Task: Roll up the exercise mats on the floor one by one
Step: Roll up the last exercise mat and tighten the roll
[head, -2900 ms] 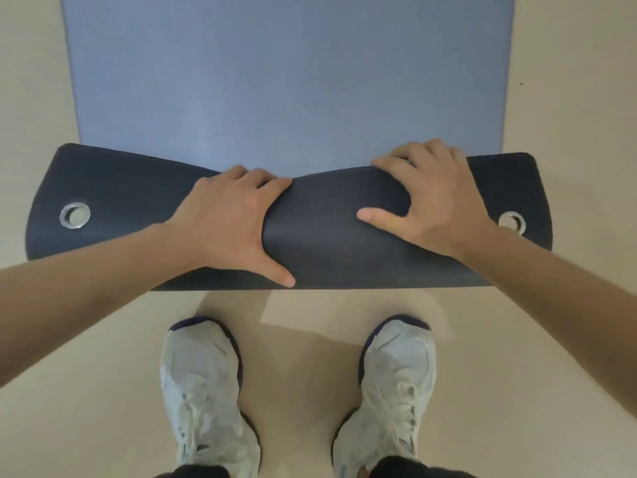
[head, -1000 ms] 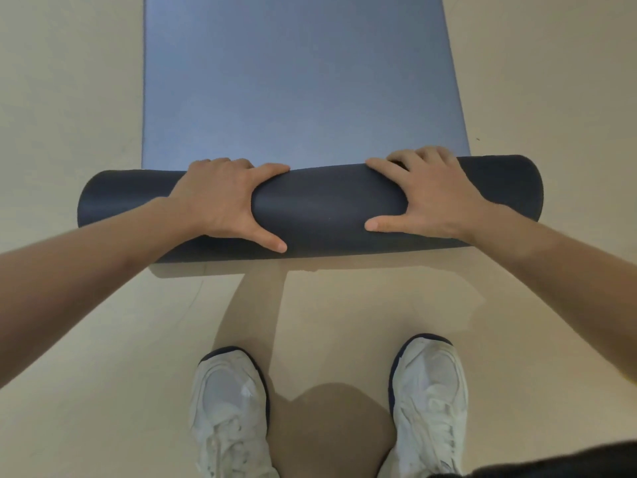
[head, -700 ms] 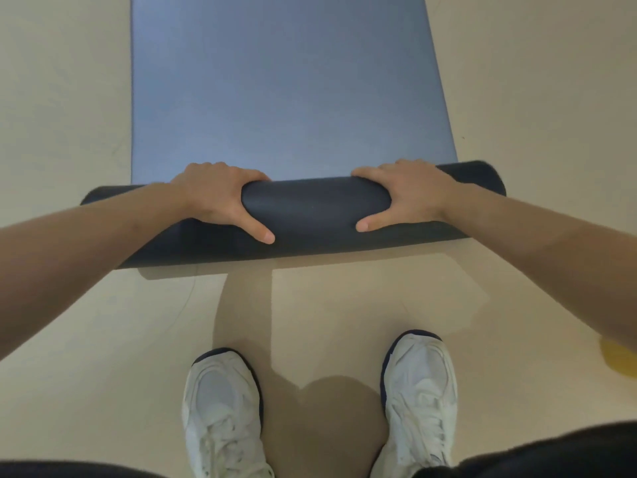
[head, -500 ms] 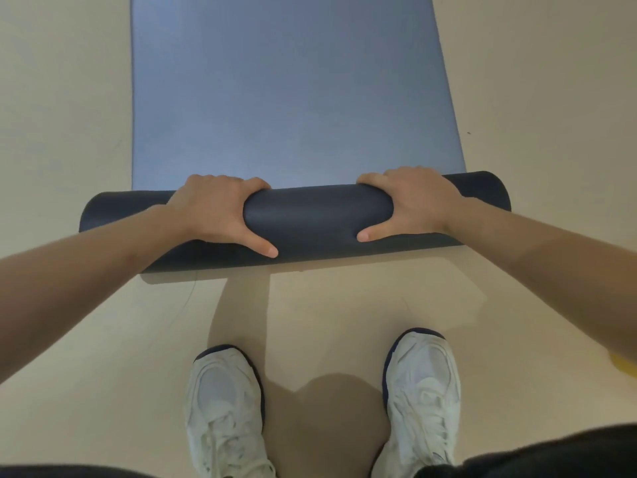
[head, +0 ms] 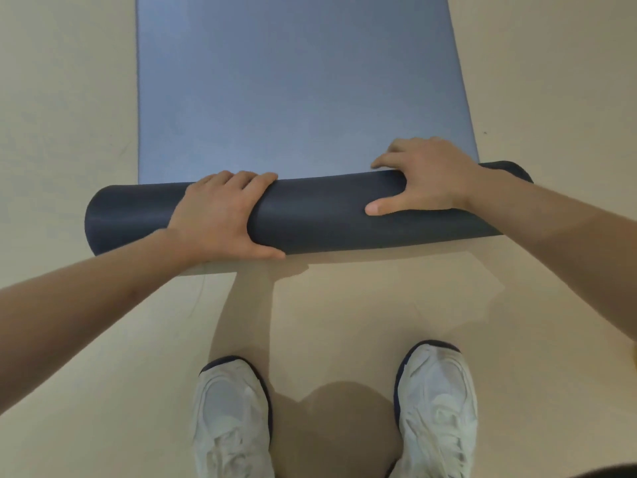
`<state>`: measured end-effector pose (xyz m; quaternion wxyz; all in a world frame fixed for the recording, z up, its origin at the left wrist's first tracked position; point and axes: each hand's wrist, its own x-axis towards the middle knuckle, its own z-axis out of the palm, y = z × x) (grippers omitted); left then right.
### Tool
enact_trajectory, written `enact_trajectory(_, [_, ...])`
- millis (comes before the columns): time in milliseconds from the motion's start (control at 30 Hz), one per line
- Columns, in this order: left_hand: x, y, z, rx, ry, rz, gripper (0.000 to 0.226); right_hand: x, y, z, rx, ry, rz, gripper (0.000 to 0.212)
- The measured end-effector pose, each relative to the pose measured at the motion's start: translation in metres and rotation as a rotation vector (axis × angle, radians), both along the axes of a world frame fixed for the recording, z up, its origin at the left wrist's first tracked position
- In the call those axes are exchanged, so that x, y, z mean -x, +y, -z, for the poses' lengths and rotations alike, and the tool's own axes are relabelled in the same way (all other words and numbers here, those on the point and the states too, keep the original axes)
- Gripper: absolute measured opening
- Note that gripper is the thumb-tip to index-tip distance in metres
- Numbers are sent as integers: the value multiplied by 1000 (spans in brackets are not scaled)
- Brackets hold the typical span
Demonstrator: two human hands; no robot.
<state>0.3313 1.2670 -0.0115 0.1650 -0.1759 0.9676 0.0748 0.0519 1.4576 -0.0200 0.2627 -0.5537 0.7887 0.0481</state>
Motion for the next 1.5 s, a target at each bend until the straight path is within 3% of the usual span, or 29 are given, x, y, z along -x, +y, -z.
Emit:
enact_trajectory(100, [22, -31, -11, -184, -98, -53, 110, -9, -6, -13, 158, 46, 80, 92])
enact_trajectory(267, [48, -67, -9, -477, -160, -170, 112, -47, 0, -1, 307, 232, -11, 96])
enact_trajectory(400, [55, -78, -3, -542, -121, -162, 103, -50, -3, 13, 312, 362, -58, 105])
enact_trajectory(500, [52, -78, -7, -435, -43, -123, 98, -41, -12, 13, 302, 368, -78, 106])
enact_trajectory(600, [45, -67, -10, -230, 180, -37, 82, -27, -29, 5, 226, 352, -97, 103])
enact_trajectory(733, [37, -37, -12, 39, 419, 3, 68, 5, -64, -9, 129, 84, 4, 90])
enact_trajectory(900, [40, -22, 5, 199, 300, 16, 93, 38, -100, -13, -49, -154, 78, 77])
enact_trajectory(1000, [54, -44, 17, 236, 162, 52, 117, 44, -115, -8, -9, 0, 97, 86])
enact_trajectory(1100, [75, -67, 21, 195, 109, 24, 127, 45, -116, -2, 223, 259, 191, 87])
enact_trajectory(1233, [91, -90, 21, 121, 92, 29, 135, 38, -91, 10, 461, 333, 84, 89])
enact_trajectory(1367, [109, -112, 16, 18, 79, 38, 131, 39, -71, 25, 378, 418, -59, 112])
enact_trajectory(1500, [127, -134, 10, -131, 26, -6, 126, 36, -69, 30, 368, 504, -81, 120])
